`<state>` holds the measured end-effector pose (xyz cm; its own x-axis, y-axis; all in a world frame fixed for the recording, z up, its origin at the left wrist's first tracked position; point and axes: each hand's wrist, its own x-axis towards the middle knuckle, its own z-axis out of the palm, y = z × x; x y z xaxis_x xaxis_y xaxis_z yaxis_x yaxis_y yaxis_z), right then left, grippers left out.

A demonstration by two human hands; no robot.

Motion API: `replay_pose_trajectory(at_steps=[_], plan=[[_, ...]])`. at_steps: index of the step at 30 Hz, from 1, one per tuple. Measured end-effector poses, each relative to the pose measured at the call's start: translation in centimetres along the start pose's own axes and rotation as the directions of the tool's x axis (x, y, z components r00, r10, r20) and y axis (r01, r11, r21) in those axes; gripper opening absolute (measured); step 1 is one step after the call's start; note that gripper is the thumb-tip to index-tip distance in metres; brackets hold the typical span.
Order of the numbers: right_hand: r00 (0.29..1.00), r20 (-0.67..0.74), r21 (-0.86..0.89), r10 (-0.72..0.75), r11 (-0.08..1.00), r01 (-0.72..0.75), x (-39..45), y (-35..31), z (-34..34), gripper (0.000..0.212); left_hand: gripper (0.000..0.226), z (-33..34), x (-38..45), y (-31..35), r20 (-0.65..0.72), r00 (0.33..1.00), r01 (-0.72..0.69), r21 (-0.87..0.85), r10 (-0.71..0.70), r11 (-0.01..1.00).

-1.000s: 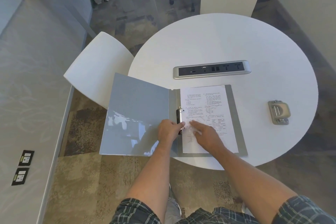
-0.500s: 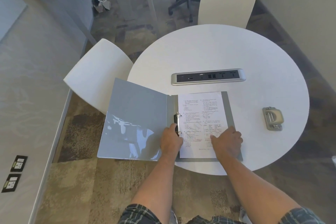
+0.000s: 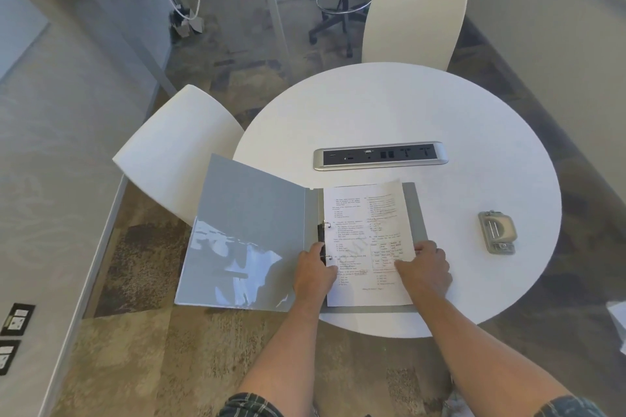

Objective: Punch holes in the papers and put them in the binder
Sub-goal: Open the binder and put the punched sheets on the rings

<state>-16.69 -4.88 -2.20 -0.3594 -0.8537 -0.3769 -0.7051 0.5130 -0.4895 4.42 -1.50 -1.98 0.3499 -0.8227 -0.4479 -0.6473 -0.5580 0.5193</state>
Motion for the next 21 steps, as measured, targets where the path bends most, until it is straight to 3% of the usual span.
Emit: replay_pose_trajectory(at_steps=[4,8,12,16,21], plan=[[0.992,0.071,0.271,-0.102,0.959,0.079,-0.2,-0.6,-1.3,0.023,0.049,-0.6,-0.5,1.2,-0.118,0.991,-0.049,0.074,0.057,0.996],[0.928,0.187,0.54,-0.322,0.823,0.177,-0.7,-1.8,-1.8,0.025,0.034,-1.0,-0.4,4.1,-0.077,0.989,-0.141,-0.189,0.129,0.972],[0.869,0.247,0.624,-0.429,0.757,0.197,-1.3,-2.7,-1.0,0.021,0.04,-1.2,-0.3,6.6,0.004,0.992,-0.106,-0.515,0.126,0.851],[0.856,0.227,0.647,-0.464,0.729,0.223,-1.7,-3.2,-1.1,0.016,0.022,-1.4,-0.1,6.7,0.02,0.995,-0.069,-0.615,0.102,0.786],[0.849,0.228,0.659,-0.477,0.717,0.226,-1.9,-3.3,-1.0,0.025,0.02,-1.4,-0.1,5.8,0.072,0.995,-0.006,-0.683,0.075,0.731]])
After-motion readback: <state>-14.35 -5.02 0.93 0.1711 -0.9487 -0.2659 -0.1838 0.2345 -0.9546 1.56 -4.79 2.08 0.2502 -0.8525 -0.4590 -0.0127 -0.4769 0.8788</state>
